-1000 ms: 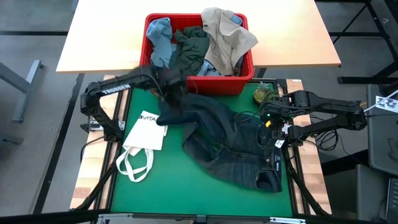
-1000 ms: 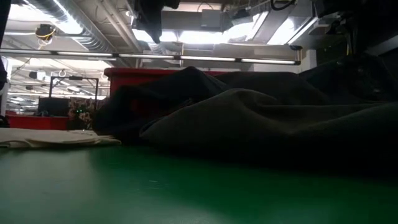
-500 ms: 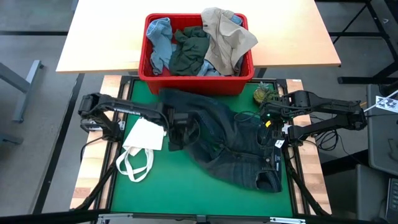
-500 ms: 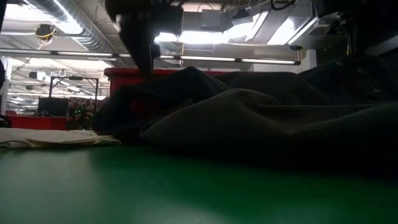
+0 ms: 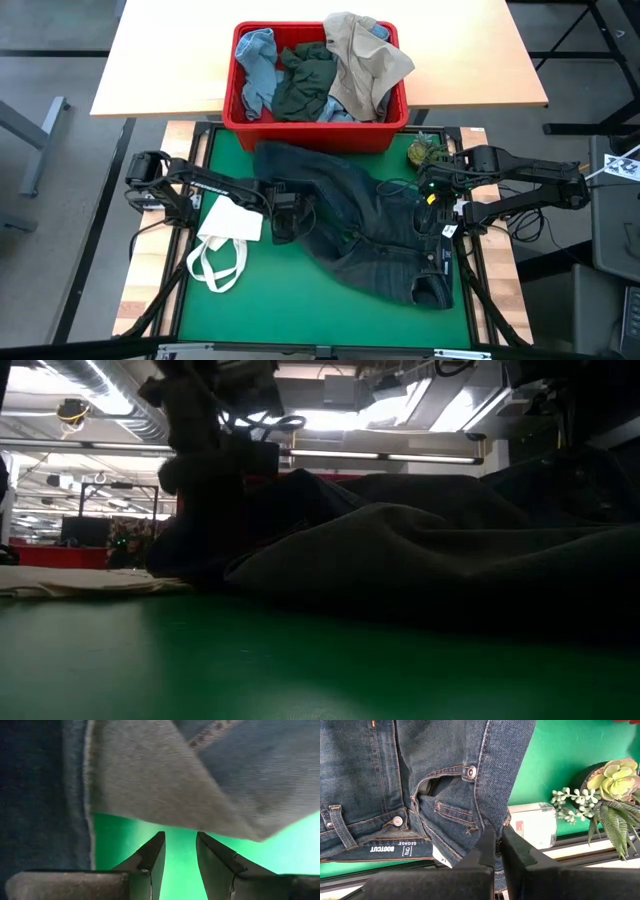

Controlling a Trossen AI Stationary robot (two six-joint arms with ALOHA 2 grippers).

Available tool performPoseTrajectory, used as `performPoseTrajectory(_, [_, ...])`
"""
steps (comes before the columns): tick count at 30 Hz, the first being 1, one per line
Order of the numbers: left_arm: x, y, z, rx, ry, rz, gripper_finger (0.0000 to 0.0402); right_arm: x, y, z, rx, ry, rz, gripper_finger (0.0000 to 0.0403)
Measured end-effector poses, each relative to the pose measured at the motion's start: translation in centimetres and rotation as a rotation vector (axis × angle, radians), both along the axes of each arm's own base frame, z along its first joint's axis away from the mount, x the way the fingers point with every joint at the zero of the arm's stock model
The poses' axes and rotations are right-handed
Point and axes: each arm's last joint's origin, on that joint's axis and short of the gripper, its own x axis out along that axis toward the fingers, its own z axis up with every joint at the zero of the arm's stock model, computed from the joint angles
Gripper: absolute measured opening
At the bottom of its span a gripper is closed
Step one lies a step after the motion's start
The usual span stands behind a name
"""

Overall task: Fold laundry
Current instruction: Remove the dark blue pants from the laundry bin

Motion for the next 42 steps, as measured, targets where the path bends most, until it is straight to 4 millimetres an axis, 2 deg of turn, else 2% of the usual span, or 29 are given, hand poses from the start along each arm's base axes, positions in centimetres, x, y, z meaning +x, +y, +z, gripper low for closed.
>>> performPoseTrajectory(8, [-0.9,2.0,-1.6,0.193,0.002,0.082,0.0105,0.0,0.0,0.0,0.004,-0.001,0.001,0.0012])
performPoseTrajectory(13, [-1.0,3.3,-1.4,0.360,0.023,0.103,0.0105,0.0,0.0,0.0,0.009,-0.002,0.001,0.0012])
performPoseTrajectory(21, [0.1,4.4,0.3,0.443,0.011,0.075,0.0105,0.0,0.0,0.0,0.010,-0.003,0.001,0.0012])
performPoseTrajectory(26, [0.1,5.4,0.2,0.345,-0.001,0.069,0.0105,0.0,0.0,0.0,0.010,-0.002,0.001,0.0012])
performPoseTrajectory(34, [-0.3,7.3,0.0,0.284,-0.001,0.107,0.0105,0.0,0.0,0.0,0.010,-0.002,0.001,0.0012])
performPoseTrajectory(42, [-0.5,7.6,-0.2,0.186,-0.006,0.085,0.0105,0.0,0.0,0.0,0.010,-0.002,0.001,0.0012])
